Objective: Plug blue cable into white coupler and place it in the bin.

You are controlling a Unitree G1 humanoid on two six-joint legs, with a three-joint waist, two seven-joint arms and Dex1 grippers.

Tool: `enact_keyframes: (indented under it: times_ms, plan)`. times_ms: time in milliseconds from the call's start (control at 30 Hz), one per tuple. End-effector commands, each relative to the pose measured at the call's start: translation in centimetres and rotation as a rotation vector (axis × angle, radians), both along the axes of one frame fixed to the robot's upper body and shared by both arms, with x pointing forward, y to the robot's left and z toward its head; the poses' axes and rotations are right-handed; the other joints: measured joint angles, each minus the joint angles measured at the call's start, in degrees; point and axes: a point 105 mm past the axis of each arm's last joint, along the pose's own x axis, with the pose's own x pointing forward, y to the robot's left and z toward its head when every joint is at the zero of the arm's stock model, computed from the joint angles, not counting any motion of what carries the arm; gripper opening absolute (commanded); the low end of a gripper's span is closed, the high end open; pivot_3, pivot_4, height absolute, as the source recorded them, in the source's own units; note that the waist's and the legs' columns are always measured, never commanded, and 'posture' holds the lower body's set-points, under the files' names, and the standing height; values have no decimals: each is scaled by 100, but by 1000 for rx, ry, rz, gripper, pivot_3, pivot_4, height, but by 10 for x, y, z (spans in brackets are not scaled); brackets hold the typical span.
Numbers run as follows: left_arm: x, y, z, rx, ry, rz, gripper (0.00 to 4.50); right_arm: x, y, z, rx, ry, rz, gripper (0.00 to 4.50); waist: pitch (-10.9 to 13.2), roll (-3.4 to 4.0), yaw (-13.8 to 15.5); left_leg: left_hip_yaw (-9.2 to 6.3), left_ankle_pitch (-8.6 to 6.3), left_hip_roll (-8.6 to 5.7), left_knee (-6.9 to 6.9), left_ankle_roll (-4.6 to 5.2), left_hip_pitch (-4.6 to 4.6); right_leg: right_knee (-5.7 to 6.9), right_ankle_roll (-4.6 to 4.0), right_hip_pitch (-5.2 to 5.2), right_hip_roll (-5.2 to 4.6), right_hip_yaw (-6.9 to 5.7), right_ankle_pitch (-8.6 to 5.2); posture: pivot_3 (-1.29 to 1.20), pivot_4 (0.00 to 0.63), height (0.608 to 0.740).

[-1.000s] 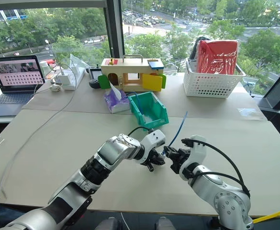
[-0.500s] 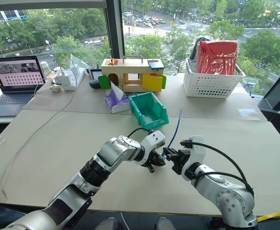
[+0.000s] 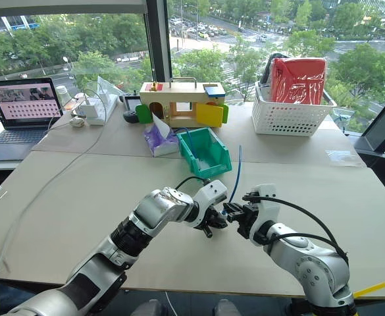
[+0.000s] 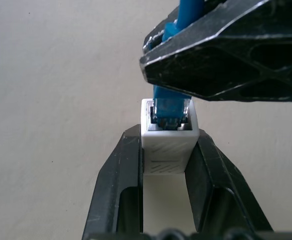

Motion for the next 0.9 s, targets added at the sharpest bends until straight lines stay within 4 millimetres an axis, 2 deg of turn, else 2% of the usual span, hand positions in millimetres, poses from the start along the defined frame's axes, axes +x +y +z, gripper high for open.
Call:
enact_keyframes:
  times_ms: [33, 133, 167, 200, 267, 367, 433, 533, 667, 733, 833, 900]
  plan:
    - [2, -17, 28, -98, -99, -48, 663, -36, 21, -66, 1, 344, 130, 0, 0, 0, -4, 0, 0, 0, 0, 0, 8, -1, -3, 7, 0, 0, -2, 0, 150, 729]
    - [1, -15, 27, -102, -94, -51, 663, -32, 20, -61, 24, 325, 112, 0, 0, 0, -8, -4, -1, 0, -4, 0, 23, -7, -29, 25, 0, -2, -20, 0, 150, 729]
    - [1, -15, 27, -104, -91, -52, 1682, -32, 19, -60, 23, 319, 109, 0, 1, -1, -9, -4, -1, 0, -4, -1, 24, -7, -29, 27, 0, -2, -20, 0, 150, 729]
    - [0, -14, 27, -116, -83, -50, 1927, -30, 18, -55, 40, 303, 99, 0, 0, -2, -16, -6, -1, 1, -4, -1, 22, -7, -30, 27, 0, -3, -20, 0, 150, 729]
    - [0, -12, 28, -129, -90, -63, 2723, -25, 14, -43, 96, 266, 65, 0, 0, -1, -61, -6, -2, 2, -8, 0, 30, -8, -32, 33, 1, -2, -23, 0, 150, 729]
    - [3, -5, 29, -139, -137, -67, 3765, -7, -16, 0, 225, 135, -77, 0, 7, 6, -84, -12, -2, 3, -14, 0, 24, -6, -30, 28, 3, -6, -23, 0, 150, 729]
    - [2, -1, 33, -174, -149, -80, 4483, 0, -43, 28, 241, 54, -152, 0, 30, 27, -80, -12, -2, 0, -14, 0, 11, -6, -6, 17, -1, -5, -9, 0, 150, 729]
    - [-5, 2, 41, -234, -158, -126, 4483, 8, -66, 54, 223, -6, -189, 0, 49, 52, -87, -5, 0, -18, -8, 1, -42, 4, 6, -43, -9, 14, -1, 0, 150, 729]
    - [-5, 9, 52, -291, -211, -142, 4483, 27, -69, 81, 219, -71, -166, 0, 53, 48, -129, -7, 1, -16, -9, 3, -55, 3, -10, -54, -3, 13, 12, 0, 150, 729]
    - [0, 16, 61, -327, -284, -116, 4483, 40, -59, 100, 251, -127, -126, 0, 55, 50, -142, -9, 1, -15, -9, 3, -54, 3, -10, -53, 0, 13, 12, 0, 150, 729]
    - [3, 30, 81, -481, -417, -92, 4483, 63, -34, 130, 315, -208, -36, 0, 62, 54, -192, -4, 1, -14, -9, 2, -48, 4, -10, -52, 0, 20, 13, 0, 150, 729]
    - [5, 42, 81, -506, -418, -52, 4483, 81, -20, 149, 346, -269, 4, 0, 68, 56, -191, -3, 1, -13, -9, 3, -45, 8, -14, -50, 1, 19, 16, 0, 150, 729]
